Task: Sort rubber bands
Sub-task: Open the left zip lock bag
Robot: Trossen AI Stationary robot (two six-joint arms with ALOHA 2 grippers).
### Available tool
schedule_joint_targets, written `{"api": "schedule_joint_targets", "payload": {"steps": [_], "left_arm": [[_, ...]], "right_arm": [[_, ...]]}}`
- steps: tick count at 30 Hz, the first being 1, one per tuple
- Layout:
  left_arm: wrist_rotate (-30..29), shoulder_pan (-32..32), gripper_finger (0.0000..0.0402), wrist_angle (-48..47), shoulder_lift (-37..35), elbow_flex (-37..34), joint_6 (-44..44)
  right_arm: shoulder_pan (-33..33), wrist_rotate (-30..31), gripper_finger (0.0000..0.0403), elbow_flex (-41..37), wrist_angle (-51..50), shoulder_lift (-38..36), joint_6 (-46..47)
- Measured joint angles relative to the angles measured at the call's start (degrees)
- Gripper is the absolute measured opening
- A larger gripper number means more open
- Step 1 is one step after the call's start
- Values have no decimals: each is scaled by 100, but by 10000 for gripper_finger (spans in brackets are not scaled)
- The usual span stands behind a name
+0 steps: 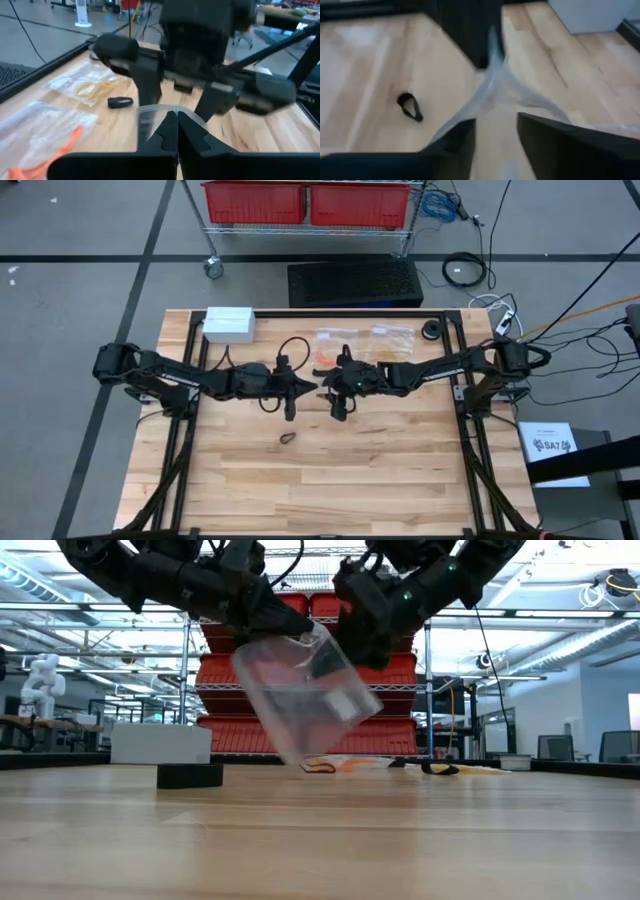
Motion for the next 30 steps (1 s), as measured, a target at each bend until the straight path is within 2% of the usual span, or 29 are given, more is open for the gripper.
{"api": "schedule_joint_targets", "payload": {"steps": [3, 4, 11, 17, 26, 30], "left_arm": [[-4, 2, 0, 296, 115, 0, -8], [-4, 2, 0, 369, 145, 0, -8], [-4, -1, 0, 611, 172, 0, 8], [-61, -66, 0, 648, 172, 0, 11], [-566, -103, 0, 654, 172, -248, -70], [-574, -101, 0, 667, 172, -269, -113]], "right_arm": [[-12, 133, 26, -4, 209, 51, -78], [-17, 131, 14, -2, 352, 51, -83], [-20, -118, 4, -2, 328, 52, -30], [4, -220, 43, -2, 276, 49, 271], [7, -217, 177, -2, 29, -143, 310], [7, -224, 215, -2, -231, -466, 284]]}}
